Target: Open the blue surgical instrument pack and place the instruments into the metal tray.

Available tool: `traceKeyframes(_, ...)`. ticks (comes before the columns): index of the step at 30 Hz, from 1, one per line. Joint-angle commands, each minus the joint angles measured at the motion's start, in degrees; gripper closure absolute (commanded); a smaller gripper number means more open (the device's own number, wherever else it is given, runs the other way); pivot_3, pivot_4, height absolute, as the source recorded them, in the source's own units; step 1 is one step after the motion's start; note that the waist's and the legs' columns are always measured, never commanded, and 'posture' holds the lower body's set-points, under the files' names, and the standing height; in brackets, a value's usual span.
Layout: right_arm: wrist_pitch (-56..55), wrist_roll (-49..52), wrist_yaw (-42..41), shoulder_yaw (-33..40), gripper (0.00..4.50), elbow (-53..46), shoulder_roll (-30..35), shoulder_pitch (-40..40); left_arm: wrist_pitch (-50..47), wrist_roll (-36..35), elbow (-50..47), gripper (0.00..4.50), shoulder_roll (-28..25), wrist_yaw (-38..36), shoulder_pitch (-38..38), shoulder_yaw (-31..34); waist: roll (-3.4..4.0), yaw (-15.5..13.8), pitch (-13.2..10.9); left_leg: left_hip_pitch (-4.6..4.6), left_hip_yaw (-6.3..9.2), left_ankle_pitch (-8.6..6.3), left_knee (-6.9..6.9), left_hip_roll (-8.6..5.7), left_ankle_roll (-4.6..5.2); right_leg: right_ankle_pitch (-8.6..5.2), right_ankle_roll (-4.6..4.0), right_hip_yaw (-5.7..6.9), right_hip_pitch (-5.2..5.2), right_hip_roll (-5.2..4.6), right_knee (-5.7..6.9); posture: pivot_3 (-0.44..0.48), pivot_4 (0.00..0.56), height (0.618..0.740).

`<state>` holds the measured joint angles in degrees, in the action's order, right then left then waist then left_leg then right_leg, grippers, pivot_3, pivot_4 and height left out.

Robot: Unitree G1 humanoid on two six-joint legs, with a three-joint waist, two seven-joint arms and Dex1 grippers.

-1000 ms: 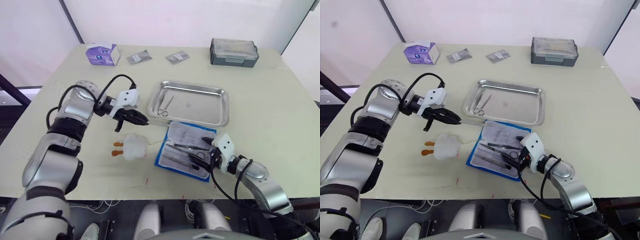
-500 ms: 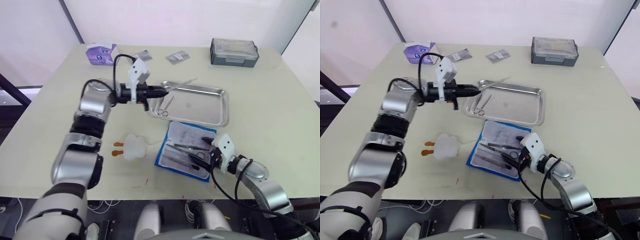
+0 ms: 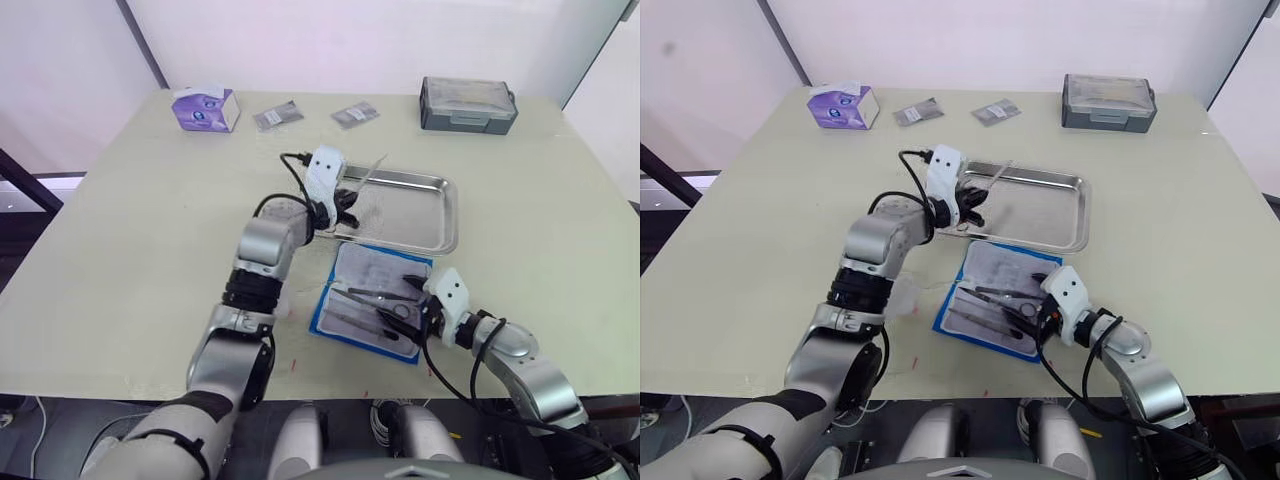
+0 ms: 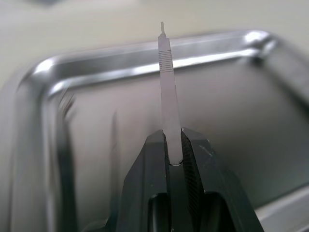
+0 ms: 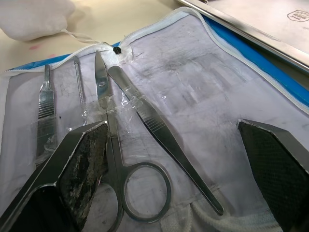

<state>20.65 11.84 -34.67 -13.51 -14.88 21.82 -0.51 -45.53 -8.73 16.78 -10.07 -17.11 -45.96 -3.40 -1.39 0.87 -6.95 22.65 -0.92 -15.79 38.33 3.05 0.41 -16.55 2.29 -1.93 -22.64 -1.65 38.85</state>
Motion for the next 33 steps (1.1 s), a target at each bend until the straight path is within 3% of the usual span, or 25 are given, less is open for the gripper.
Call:
traceKeyframes(1, 3.27, -1.51, 0.07, -1.54, 0.00, 3.94, 0.90, 2.33, -0.23, 1.65, 0.17, 4.47, 1.21, 3.45, -1.51, 0.48, 0.00, -0.06, 0.00, 0.00, 0.00, 0.00, 0.00, 0.00, 0.00, 0.00, 0.00, 0.01, 0.00, 0.00, 0.00, 0.000, 0.150, 0.738)
traceKeyframes(10, 3.26, -1.58, 0.37, -1.75, 0.00, 4.09, 0.47, 2.09, 0.45, 2.25, 2.47, 4.47, 1.42, 3.17, -1.53, 0.72, 0.00, -0.04, 0.00, 0.00, -0.01, 0.01, 0.00, -0.01, -0.02, 0.00, 0.00, 0.01, 0.00, 0.00, -0.01, 0.000, 0.150, 0.738)
traceKeyframes(18, 3.02, -1.64, 0.63, -1.72, 0.00, 4.50, 0.06, 1.91, 1.72, 2.23, 4.27, 1.12, 1.83, 3.64, -2.28, 1.20, 0.00, 0.01, 0.00, 0.00, -0.01, 0.01, 0.00, -0.01, -0.02, 0.00, 0.00, 0.01, 0.00, 0.00, -0.01, 0.000, 0.150, 0.738)
traceKeyframes(26, 2.85, -1.65, 0.51, -1.71, 0.00, 4.88, -0.06, 1.61, 5.14, 0.73, 2.07, 1.12, 1.16, 0.04, -1.79, 1.40, 0.00, 0.04, 0.00, 0.00, -0.01, 0.01, -0.01, -0.01, -0.02, 0.00, 0.00, 0.01, 0.00, 0.00, -0.01, 0.000, 0.150, 0.738)
traceKeyframes(29, 2.78, -1.68, 0.51, -1.71, 0.00, 5.06, -0.12, 1.46, 9.74, -1.14, 1.37, 1.12, -0.68, -7.40, -1.26, 1.14, 0.00, 0.10, 0.00, 0.00, -0.02, 0.02, -0.01, -0.01, -0.04, 0.00, 0.00, 0.01, 0.00, 0.00, -0.01, 0.000, 0.150, 0.738)
traceKeyframes(33, 2.71, -1.66, 0.60, -1.55, 0.00, 5.13, -0.14, 1.44, 17.12, -4.27, 2.29, 1.12, -6.58, -23.56, -0.68, 0.20, 0.02, 0.28, -0.01, -0.04, -0.05, 0.07, -0.03, 0.00, -0.12, 0.00, -0.01, -0.01, 0.00, 0.01, 0.00, 0.000, 0.150, 0.738)
